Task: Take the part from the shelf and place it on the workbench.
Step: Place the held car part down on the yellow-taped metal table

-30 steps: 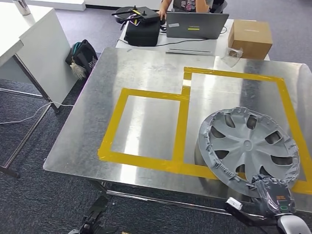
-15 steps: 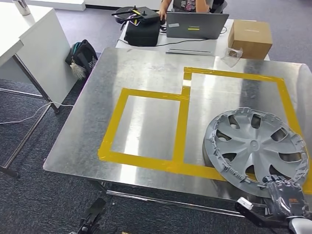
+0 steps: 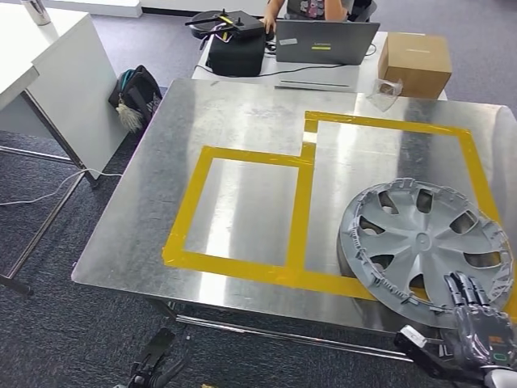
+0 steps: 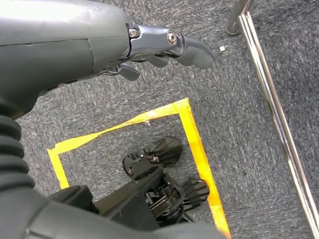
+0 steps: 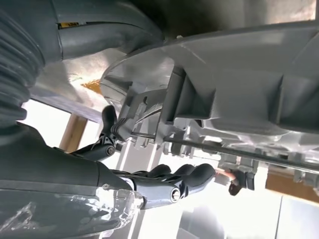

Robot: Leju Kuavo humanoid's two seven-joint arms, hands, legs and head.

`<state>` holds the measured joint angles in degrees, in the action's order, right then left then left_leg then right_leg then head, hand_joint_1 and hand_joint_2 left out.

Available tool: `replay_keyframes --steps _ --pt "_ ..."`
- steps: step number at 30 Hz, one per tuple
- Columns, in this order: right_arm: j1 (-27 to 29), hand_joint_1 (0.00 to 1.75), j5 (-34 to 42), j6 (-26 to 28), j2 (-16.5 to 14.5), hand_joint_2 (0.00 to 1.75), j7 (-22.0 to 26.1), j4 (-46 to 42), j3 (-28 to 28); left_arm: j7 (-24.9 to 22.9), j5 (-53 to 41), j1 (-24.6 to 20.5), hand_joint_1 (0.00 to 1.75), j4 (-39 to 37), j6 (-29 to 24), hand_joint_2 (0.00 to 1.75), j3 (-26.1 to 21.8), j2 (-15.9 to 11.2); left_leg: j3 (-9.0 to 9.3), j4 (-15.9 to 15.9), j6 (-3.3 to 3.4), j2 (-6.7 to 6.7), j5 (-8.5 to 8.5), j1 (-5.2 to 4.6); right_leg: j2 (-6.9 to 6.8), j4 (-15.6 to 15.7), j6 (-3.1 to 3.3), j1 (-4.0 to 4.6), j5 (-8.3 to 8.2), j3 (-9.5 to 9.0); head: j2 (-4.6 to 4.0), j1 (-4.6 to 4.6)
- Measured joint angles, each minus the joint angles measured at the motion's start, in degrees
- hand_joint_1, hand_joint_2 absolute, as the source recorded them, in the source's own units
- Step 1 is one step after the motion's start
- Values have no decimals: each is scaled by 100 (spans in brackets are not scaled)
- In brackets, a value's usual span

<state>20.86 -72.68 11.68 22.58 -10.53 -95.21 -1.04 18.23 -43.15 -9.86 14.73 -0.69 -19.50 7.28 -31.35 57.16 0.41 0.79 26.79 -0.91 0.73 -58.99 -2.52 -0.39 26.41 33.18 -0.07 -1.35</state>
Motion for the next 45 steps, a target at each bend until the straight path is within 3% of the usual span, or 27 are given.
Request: replay_keyframes --steps 10,15,19,27,31,36,45 --pt "28 0 -657 900 -511 175 64 -19 369 36 -37 14 0 0 -41 0 0 14 -1 0 0 0 0 0 0 0 0 0 0 1 0 1" --pt "8 0 324 1074 -831 175 599 -120 572 85 -44 27 0 0 -45 0 0 15 -1 0 0 0 0 0 0 0 0 0 0 1 0 1" --pt "-58 0 707 1171 -1094 175 737 -186 757 100 -48 46 0 0 -50 0 0 15 -1 0 0 0 0 0 1 0 0 0 0 1 0 0" --pt "-89 0 1179 -289 -1209 175 587 -165 944 101 -45 86 0 0 -52 0 -6 4 -3 0 0 2 0 -2 -4 0 0 -3 0 1 0 1" --pt "-88 0 1381 -667 -1197 175 521 -111 975 101 -42 93 0 0 -48 0 -13 -2 -4 0 0 3 0 -2 -4 0 0 -3 0 2 0 1" --pt "-119 0 1813 -1477 -934 175 263 -96 940 102 -50 91 0 0 9 0 -16 -5 -1 0 1 1 0 -1 -1 4 0 -1 0 -1 0 1" --pt "-125 0 2339 -1725 -519 175 330 -96 847 154 -50 94 0 0 55 0 -30 -19 0 0 8 3 -4 -2 -3 14 -8 -2 -6 -12 0 0"
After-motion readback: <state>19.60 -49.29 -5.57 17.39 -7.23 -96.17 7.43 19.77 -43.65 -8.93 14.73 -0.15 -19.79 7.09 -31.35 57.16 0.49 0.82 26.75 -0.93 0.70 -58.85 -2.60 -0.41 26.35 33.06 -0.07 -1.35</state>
